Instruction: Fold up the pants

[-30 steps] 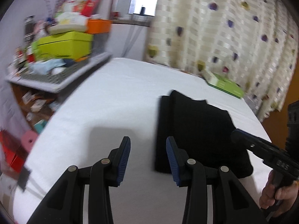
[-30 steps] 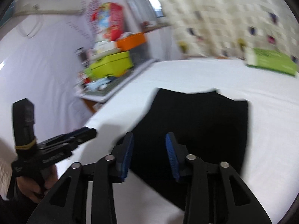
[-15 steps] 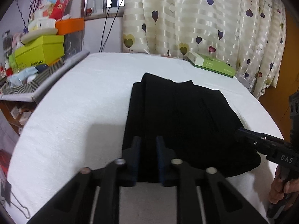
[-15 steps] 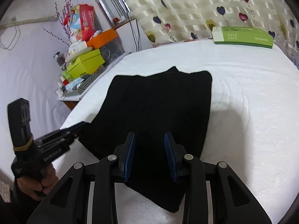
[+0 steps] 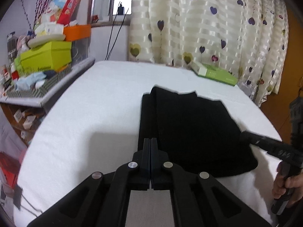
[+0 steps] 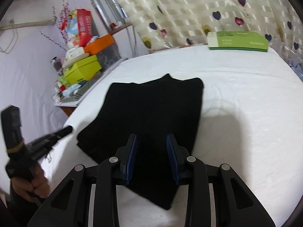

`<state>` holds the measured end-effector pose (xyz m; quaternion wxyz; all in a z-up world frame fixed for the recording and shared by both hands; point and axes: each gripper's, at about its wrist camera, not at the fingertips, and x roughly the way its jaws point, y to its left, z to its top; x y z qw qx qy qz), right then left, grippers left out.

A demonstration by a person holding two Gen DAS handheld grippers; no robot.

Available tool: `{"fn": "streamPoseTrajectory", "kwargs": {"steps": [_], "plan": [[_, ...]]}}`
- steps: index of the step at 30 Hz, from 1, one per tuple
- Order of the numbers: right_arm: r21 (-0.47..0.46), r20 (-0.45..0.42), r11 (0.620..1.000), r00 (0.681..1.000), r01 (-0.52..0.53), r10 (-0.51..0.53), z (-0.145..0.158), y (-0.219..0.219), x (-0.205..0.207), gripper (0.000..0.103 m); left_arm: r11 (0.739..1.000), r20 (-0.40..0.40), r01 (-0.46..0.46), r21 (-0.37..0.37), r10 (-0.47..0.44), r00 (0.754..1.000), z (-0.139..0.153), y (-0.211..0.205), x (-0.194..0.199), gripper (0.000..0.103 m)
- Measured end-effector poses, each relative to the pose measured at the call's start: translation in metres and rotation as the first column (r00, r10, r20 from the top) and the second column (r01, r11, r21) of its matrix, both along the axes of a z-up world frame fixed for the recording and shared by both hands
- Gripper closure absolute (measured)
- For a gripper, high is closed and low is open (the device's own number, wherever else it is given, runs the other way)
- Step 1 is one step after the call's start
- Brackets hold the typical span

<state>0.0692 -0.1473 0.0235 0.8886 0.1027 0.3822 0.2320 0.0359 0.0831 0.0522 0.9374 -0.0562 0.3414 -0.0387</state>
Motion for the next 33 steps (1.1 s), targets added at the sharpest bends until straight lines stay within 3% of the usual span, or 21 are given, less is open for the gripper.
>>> {"fn": "streamPoseTrajectory", "kwargs": {"steps": [3,9,10,15,18,20,26,29,33], "plan": [[-0.032,-0.029,0.999,1.0,-0.001,0.0,-0.002,-0.002,0.015,0.069,1.0,0.011,0.02,0.004,-0.02,1.0,0.013,-0.004,0.017,0.102],[-0.041,0.012,0.999,0.999,0.034,-0.033,0.012,-0.012,0.059,0.073,0.993,0.016,0.108,0.052,-0.109,0.994,0.027,-0.033,0.069,0.102],[-0.044,0.011,0.998,0.999,0.038,-0.038,0.013,-0.012,0.068,0.078,0.989,0.012,0.133,0.061,-0.134,0.991,0.026,-0.04,0.078,0.102],[-0.093,-0.015,0.995,0.999,0.044,-0.046,0.003,-0.009,0.115,0.081,0.981,-0.028,0.128,0.149,-0.125,0.992,0.007,-0.054,0.118,0.101],[-0.153,-0.042,0.987,0.998,0.048,-0.055,-0.012,-0.007,0.131,0.084,0.985,-0.083,0.114,0.131,-0.104,0.991,-0.012,-0.046,0.129,0.101],[-0.174,-0.03,0.983,0.998,0.049,-0.055,-0.015,-0.007,0.132,0.087,0.987,-0.118,0.113,0.117,-0.1,0.988,-0.027,-0.041,0.133,0.101],[-0.226,-0.022,0.973,0.999,0.038,-0.044,-0.006,-0.005,0.127,0.087,0.984,-0.084,0.13,0.124,-0.12,0.989,-0.028,-0.041,0.127,0.1],[-0.186,0.02,0.982,1.0,0.019,-0.015,0.011,-0.005,0.101,0.085,0.986,-0.081,0.105,0.131,-0.095,0.992,-0.02,-0.035,0.116,0.1],[-0.173,0.089,0.985,0.996,-0.014,0.029,0.024,0.001,0.05,0.068,0.989,-0.046,0.1,0.105,-0.095,0.994,-0.005,-0.037,0.083,0.1]]}}
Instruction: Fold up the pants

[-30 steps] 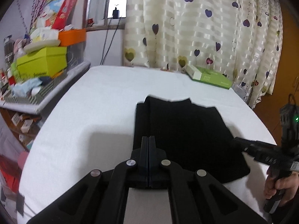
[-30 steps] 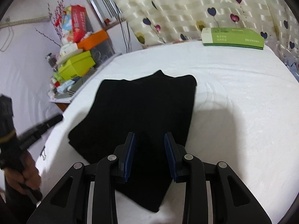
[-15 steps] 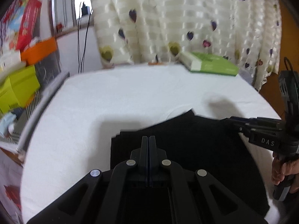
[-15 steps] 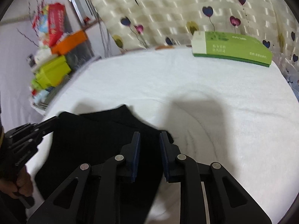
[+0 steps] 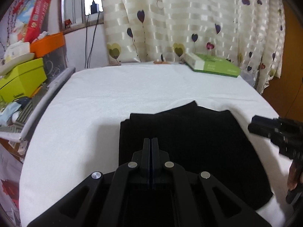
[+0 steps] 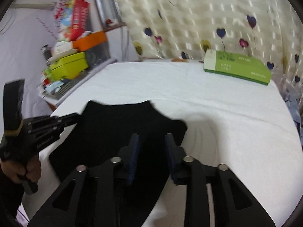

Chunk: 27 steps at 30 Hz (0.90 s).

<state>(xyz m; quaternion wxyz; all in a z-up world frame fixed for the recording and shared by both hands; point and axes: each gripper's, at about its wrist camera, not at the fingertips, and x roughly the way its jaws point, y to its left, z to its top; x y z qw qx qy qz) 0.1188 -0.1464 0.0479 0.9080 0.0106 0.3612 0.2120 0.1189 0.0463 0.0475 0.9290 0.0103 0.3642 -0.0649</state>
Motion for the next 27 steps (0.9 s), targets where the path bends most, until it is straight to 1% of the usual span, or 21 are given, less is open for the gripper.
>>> {"fn": "streamPoseTrajectory", "kwargs": {"steps": [5,9,11,15,17,19,21,24,27], "plan": [[0.0,0.006,0.998,0.998,-0.058,0.058,0.001,0.015,-0.049,0.068,1.0,0.024,0.009,-0.002,-0.009,1.0,0.011,-0.013,-0.042,0.1],[-0.025,0.007,0.997,0.997,-0.074,0.074,-0.002,0.022,-0.07,0.068,1.0,0.022,0.008,-0.008,-0.008,1.0,0.009,-0.022,-0.067,0.1],[-0.023,-0.005,0.997,0.997,-0.08,0.079,-0.006,0.024,-0.077,0.068,1.0,0.018,0.007,-0.008,-0.006,1.0,0.006,-0.024,-0.075,0.1],[-0.037,-0.026,0.996,0.997,-0.08,0.079,-0.015,0.026,-0.082,0.068,1.0,-0.007,-0.006,0.005,0.006,1.0,-0.005,-0.025,-0.08,0.1],[-0.047,-0.035,0.996,0.997,-0.072,0.07,-0.019,0.026,-0.082,0.068,1.0,-0.024,-0.012,-0.001,0.012,1.0,-0.011,-0.025,-0.083,0.1],[-0.072,-0.053,0.996,0.997,-0.06,0.056,-0.025,0.027,-0.081,0.063,1.0,-0.025,-0.01,-0.004,0.01,1.0,-0.015,-0.025,-0.085,0.1],[-0.086,-0.069,0.994,0.996,-0.06,0.054,-0.032,0.029,-0.081,0.062,1.0,-0.018,-0.007,0.006,0.007,1.0,-0.018,-0.027,-0.087,0.1],[-0.077,-0.07,0.995,0.996,-0.056,0.05,-0.034,0.028,-0.081,0.061,1.0,-0.008,-0.006,0.015,0.006,1.0,-0.023,-0.028,-0.089,0.1],[-0.056,-0.081,0.997,0.995,-0.058,0.054,-0.036,0.024,-0.079,0.061,1.0,-0.015,-0.01,-0.01,0.009,1.0,-0.027,-0.026,-0.09,0.1]]}}
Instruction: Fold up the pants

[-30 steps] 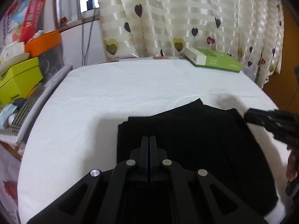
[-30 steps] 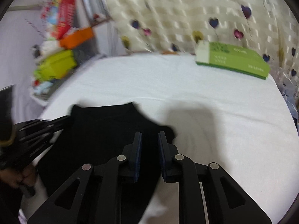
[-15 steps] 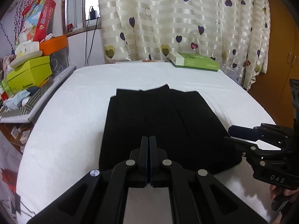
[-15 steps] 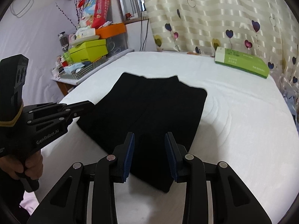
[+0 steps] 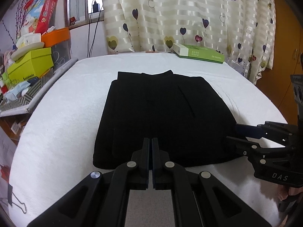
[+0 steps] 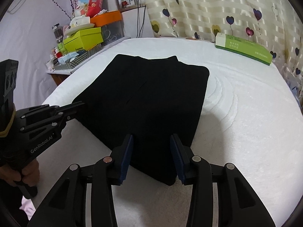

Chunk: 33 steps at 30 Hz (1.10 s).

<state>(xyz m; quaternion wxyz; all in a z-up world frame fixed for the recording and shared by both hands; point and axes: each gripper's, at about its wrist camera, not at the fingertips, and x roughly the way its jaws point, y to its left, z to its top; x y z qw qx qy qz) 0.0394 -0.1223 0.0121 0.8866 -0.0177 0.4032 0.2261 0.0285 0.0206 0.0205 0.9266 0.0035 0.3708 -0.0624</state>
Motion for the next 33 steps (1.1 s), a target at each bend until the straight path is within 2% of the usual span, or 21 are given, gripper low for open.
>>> {"fn": "streamPoseTrajectory", "kwargs": {"steps": [5,8,10,13,15,17,19,23,26,28,30,31,32,33], "plan": [[-0.007,0.007,1.0,1.0,0.002,-0.002,0.002,0.001,-0.002,0.061,1.0,0.0,-0.001,-0.005,0.001,1.0,0.001,0.002,0.0,0.1],[0.031,0.017,0.999,1.0,0.008,-0.008,0.012,-0.003,-0.007,0.061,1.0,-0.001,0.003,-0.03,-0.003,1.0,0.008,0.003,-0.005,0.099],[0.031,0.048,1.0,0.999,0.001,-0.003,0.018,-0.003,-0.013,0.061,0.998,0.014,0.022,-0.057,-0.021,1.0,0.015,0.0,-0.009,0.099],[0.008,0.053,1.0,0.999,-0.012,0.012,0.013,0.002,-0.016,0.061,0.996,0.028,0.07,-0.055,-0.068,0.997,0.017,-0.011,-0.012,0.099],[-0.019,0.031,1.0,0.999,-0.016,0.016,0.005,0.006,-0.014,0.061,0.996,0.001,0.077,-0.043,-0.078,0.997,0.009,-0.016,-0.007,0.099],[-0.027,0.022,0.999,1.0,-0.018,0.019,0.003,0.007,-0.012,0.061,0.997,-0.059,0.068,-0.029,-0.07,0.996,-0.003,-0.019,0.001,0.099],[-0.023,0.014,0.999,1.0,-0.024,0.024,0.002,0.005,-0.011,0.061,0.996,-0.07,0.067,-0.064,-0.071,0.995,-0.003,-0.014,0.002,0.099],[0.011,0.016,1.0,1.0,-0.027,0.026,0.007,-0.001,-0.012,0.06,0.995,-0.068,0.073,-0.074,-0.078,0.995,-0.001,-0.011,-0.001,0.099],[0.084,0.003,0.996,1.0,-0.004,0.003,0.014,-0.013,-0.009,0.06,0.994,-0.047,0.07,-0.085,-0.074,0.996,0.009,-0.004,-0.003,0.096],[0.122,-0.003,0.992,1.0,0.027,-0.027,0.018,-0.022,-0.004,0.059,0.989,-0.038,0.089,-0.122,-0.094,0.995,0.017,0.004,0.001,0.095],[0.158,-0.008,0.986,0.999,0.052,-0.051,0.02,-0.033,0.003,0.057,0.993,-0.018,0.07,-0.098,-0.072,0.997,0.024,0.011,0.008,0.083],[0.172,-0.016,0.983,0.998,0.064,-0.062,0.02,-0.038,0.007,0.057,0.995,-0.001,0.051,-0.084,-0.051,0.999,0.028,0.016,0.012,0.07],[0.183,-0.026,0.98,0.997,0.076,-0.072,0.02,-0.043,0.012,0.057,0.995,0.01,0.042,-0.093,-0.042,0.999,0.031,0.021,0.015,0.062],[0.191,-0.03,0.978,0.997,0.081,-0.077,0.02,-0.046,0.016,0.057,0.993,0.013,0.037,-0.109,-0.035,0.999,0.033,0.027,0.019,0.061]]}}
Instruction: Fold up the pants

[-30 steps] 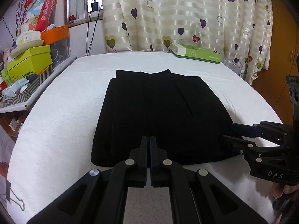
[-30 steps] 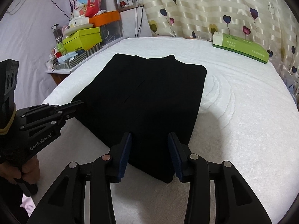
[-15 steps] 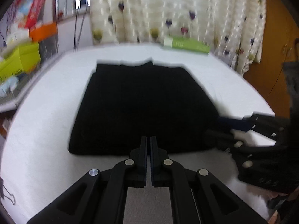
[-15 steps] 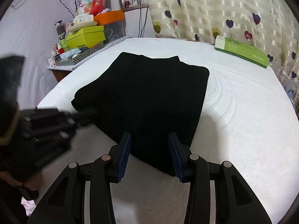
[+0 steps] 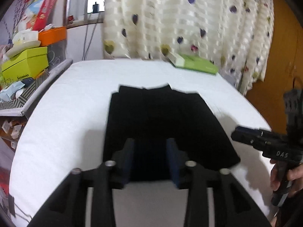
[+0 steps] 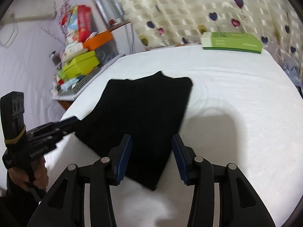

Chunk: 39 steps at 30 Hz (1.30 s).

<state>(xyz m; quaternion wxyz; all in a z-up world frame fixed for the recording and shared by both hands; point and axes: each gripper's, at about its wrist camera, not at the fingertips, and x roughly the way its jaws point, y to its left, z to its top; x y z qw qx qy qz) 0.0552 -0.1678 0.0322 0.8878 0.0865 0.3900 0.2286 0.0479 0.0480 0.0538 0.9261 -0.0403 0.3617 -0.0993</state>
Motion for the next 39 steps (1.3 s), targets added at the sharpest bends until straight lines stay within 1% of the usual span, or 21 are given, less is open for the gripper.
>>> {"fn": "streamPoseTrajectory", "kwargs": {"steps": [3,5,8,10,11,14,15,18,19,20,23,25,31,34,37,38,39], "plan": [[0.035,-0.029,0.999,1.0,-0.006,0.007,-0.004,-0.006,0.015,0.057,1.0,-0.014,-0.006,-0.03,0.006,1.0,0.0,0.016,0.021,0.055],[0.063,-0.054,0.998,0.998,-0.011,0.014,-0.007,-0.008,0.026,0.057,0.999,-0.043,-0.029,-0.016,0.028,0.999,-0.007,0.023,0.037,0.054],[0.078,-0.071,0.997,0.997,-0.014,0.019,-0.011,-0.008,0.039,0.057,0.999,-0.096,-0.03,-0.017,0.028,0.995,-0.019,0.029,0.055,0.054],[0.086,-0.084,0.996,0.996,-0.017,0.024,-0.013,-0.006,0.049,0.057,0.999,-0.113,-0.042,0.011,0.043,0.993,-0.025,0.031,0.063,0.054],[0.086,-0.087,0.996,0.996,-0.018,0.026,-0.014,-0.006,0.052,0.057,0.999,-0.119,-0.036,0.008,0.036,0.992,-0.028,0.031,0.065,0.053],[0.066,-0.102,0.998,0.994,-0.019,0.026,-0.019,-0.003,0.064,0.057,0.999,-0.133,-0.032,-0.036,0.027,0.991,-0.032,0.036,0.071,0.049],[0.059,-0.107,0.998,0.994,-0.019,0.025,-0.021,-0.002,0.067,0.057,0.998,-0.134,-0.03,-0.048,0.024,0.991,-0.032,0.037,0.072,0.048],[0.072,-0.126,0.997,0.992,-0.023,0.032,-0.027,-0.001,0.075,0.057,0.995,-0.143,-0.02,-0.094,0.006,0.99,-0.037,0.04,0.078,0.047],[0.077,-0.128,0.997,0.991,-0.022,0.032,-0.028,-0.001,0.077,0.057,0.994,-0.145,-0.02,-0.105,0.004,0.989,-0.038,0.041,0.081,0.044],[0.08,-0.125,0.997,0.992,-0.02,0.03,-0.028,-0.001,0.079,0.056,0.993,-0.148,-0.022,-0.116,0.004,0.989,-0.039,0.042,0.083,0.042],[0.091,-0.13,0.996,0.991,-0.015,0.027,-0.029,0.0,0.081,0.056,0.984,-0.163,-0.04,-0.173,0.011,0.987,-0.043,0.047,0.088,0.041],[0.088,-0.131,0.996,0.991,-0.013,0.025,-0.028,0.0,0.08,0.056,0.985,-0.155,-0.043,-0.168,0.017,0.988,-0.043,0.045,0.088,0.04],[0.095,-0.142,0.995,0.989,-0.035,0.048,-0.028,0.003,0.07,0.056,0.984,-0.161,-0.041,-0.171,0.013,0.987,-0.043,0.043,0.078,0.043],[0.1,-0.151,0.994,0.987,-0.034,0.049,-0.028,0.004,0.075,0.055,0.985,-0.169,-0.054,-0.167,0.026,0.985,-0.043,0.042,0.079,0.044],[0.11,-0.145,0.993,0.988,-0.032,0.048,-0.029,0.008,0.08,0.055,0.985,-0.165,-0.053,-0.162,0.026,0.986,-0.043,0.038,0.08,0.05],[0.112,-0.146,0.993,0.988,-0.031,0.047,-0.029,0.009,0.08,0.056,0.986,-0.161,-0.05,-0.158,0.024,0.987,-0.042,0.038,0.079,0.055],[0.112,-0.146,0.993,0.988,-0.034,0.05,-0.029,0.01,0.08,0.061,0.988,-0.155,-0.046,-0.149,0.023,0.988,-0.041,0.037,0.077,0.061]]}}
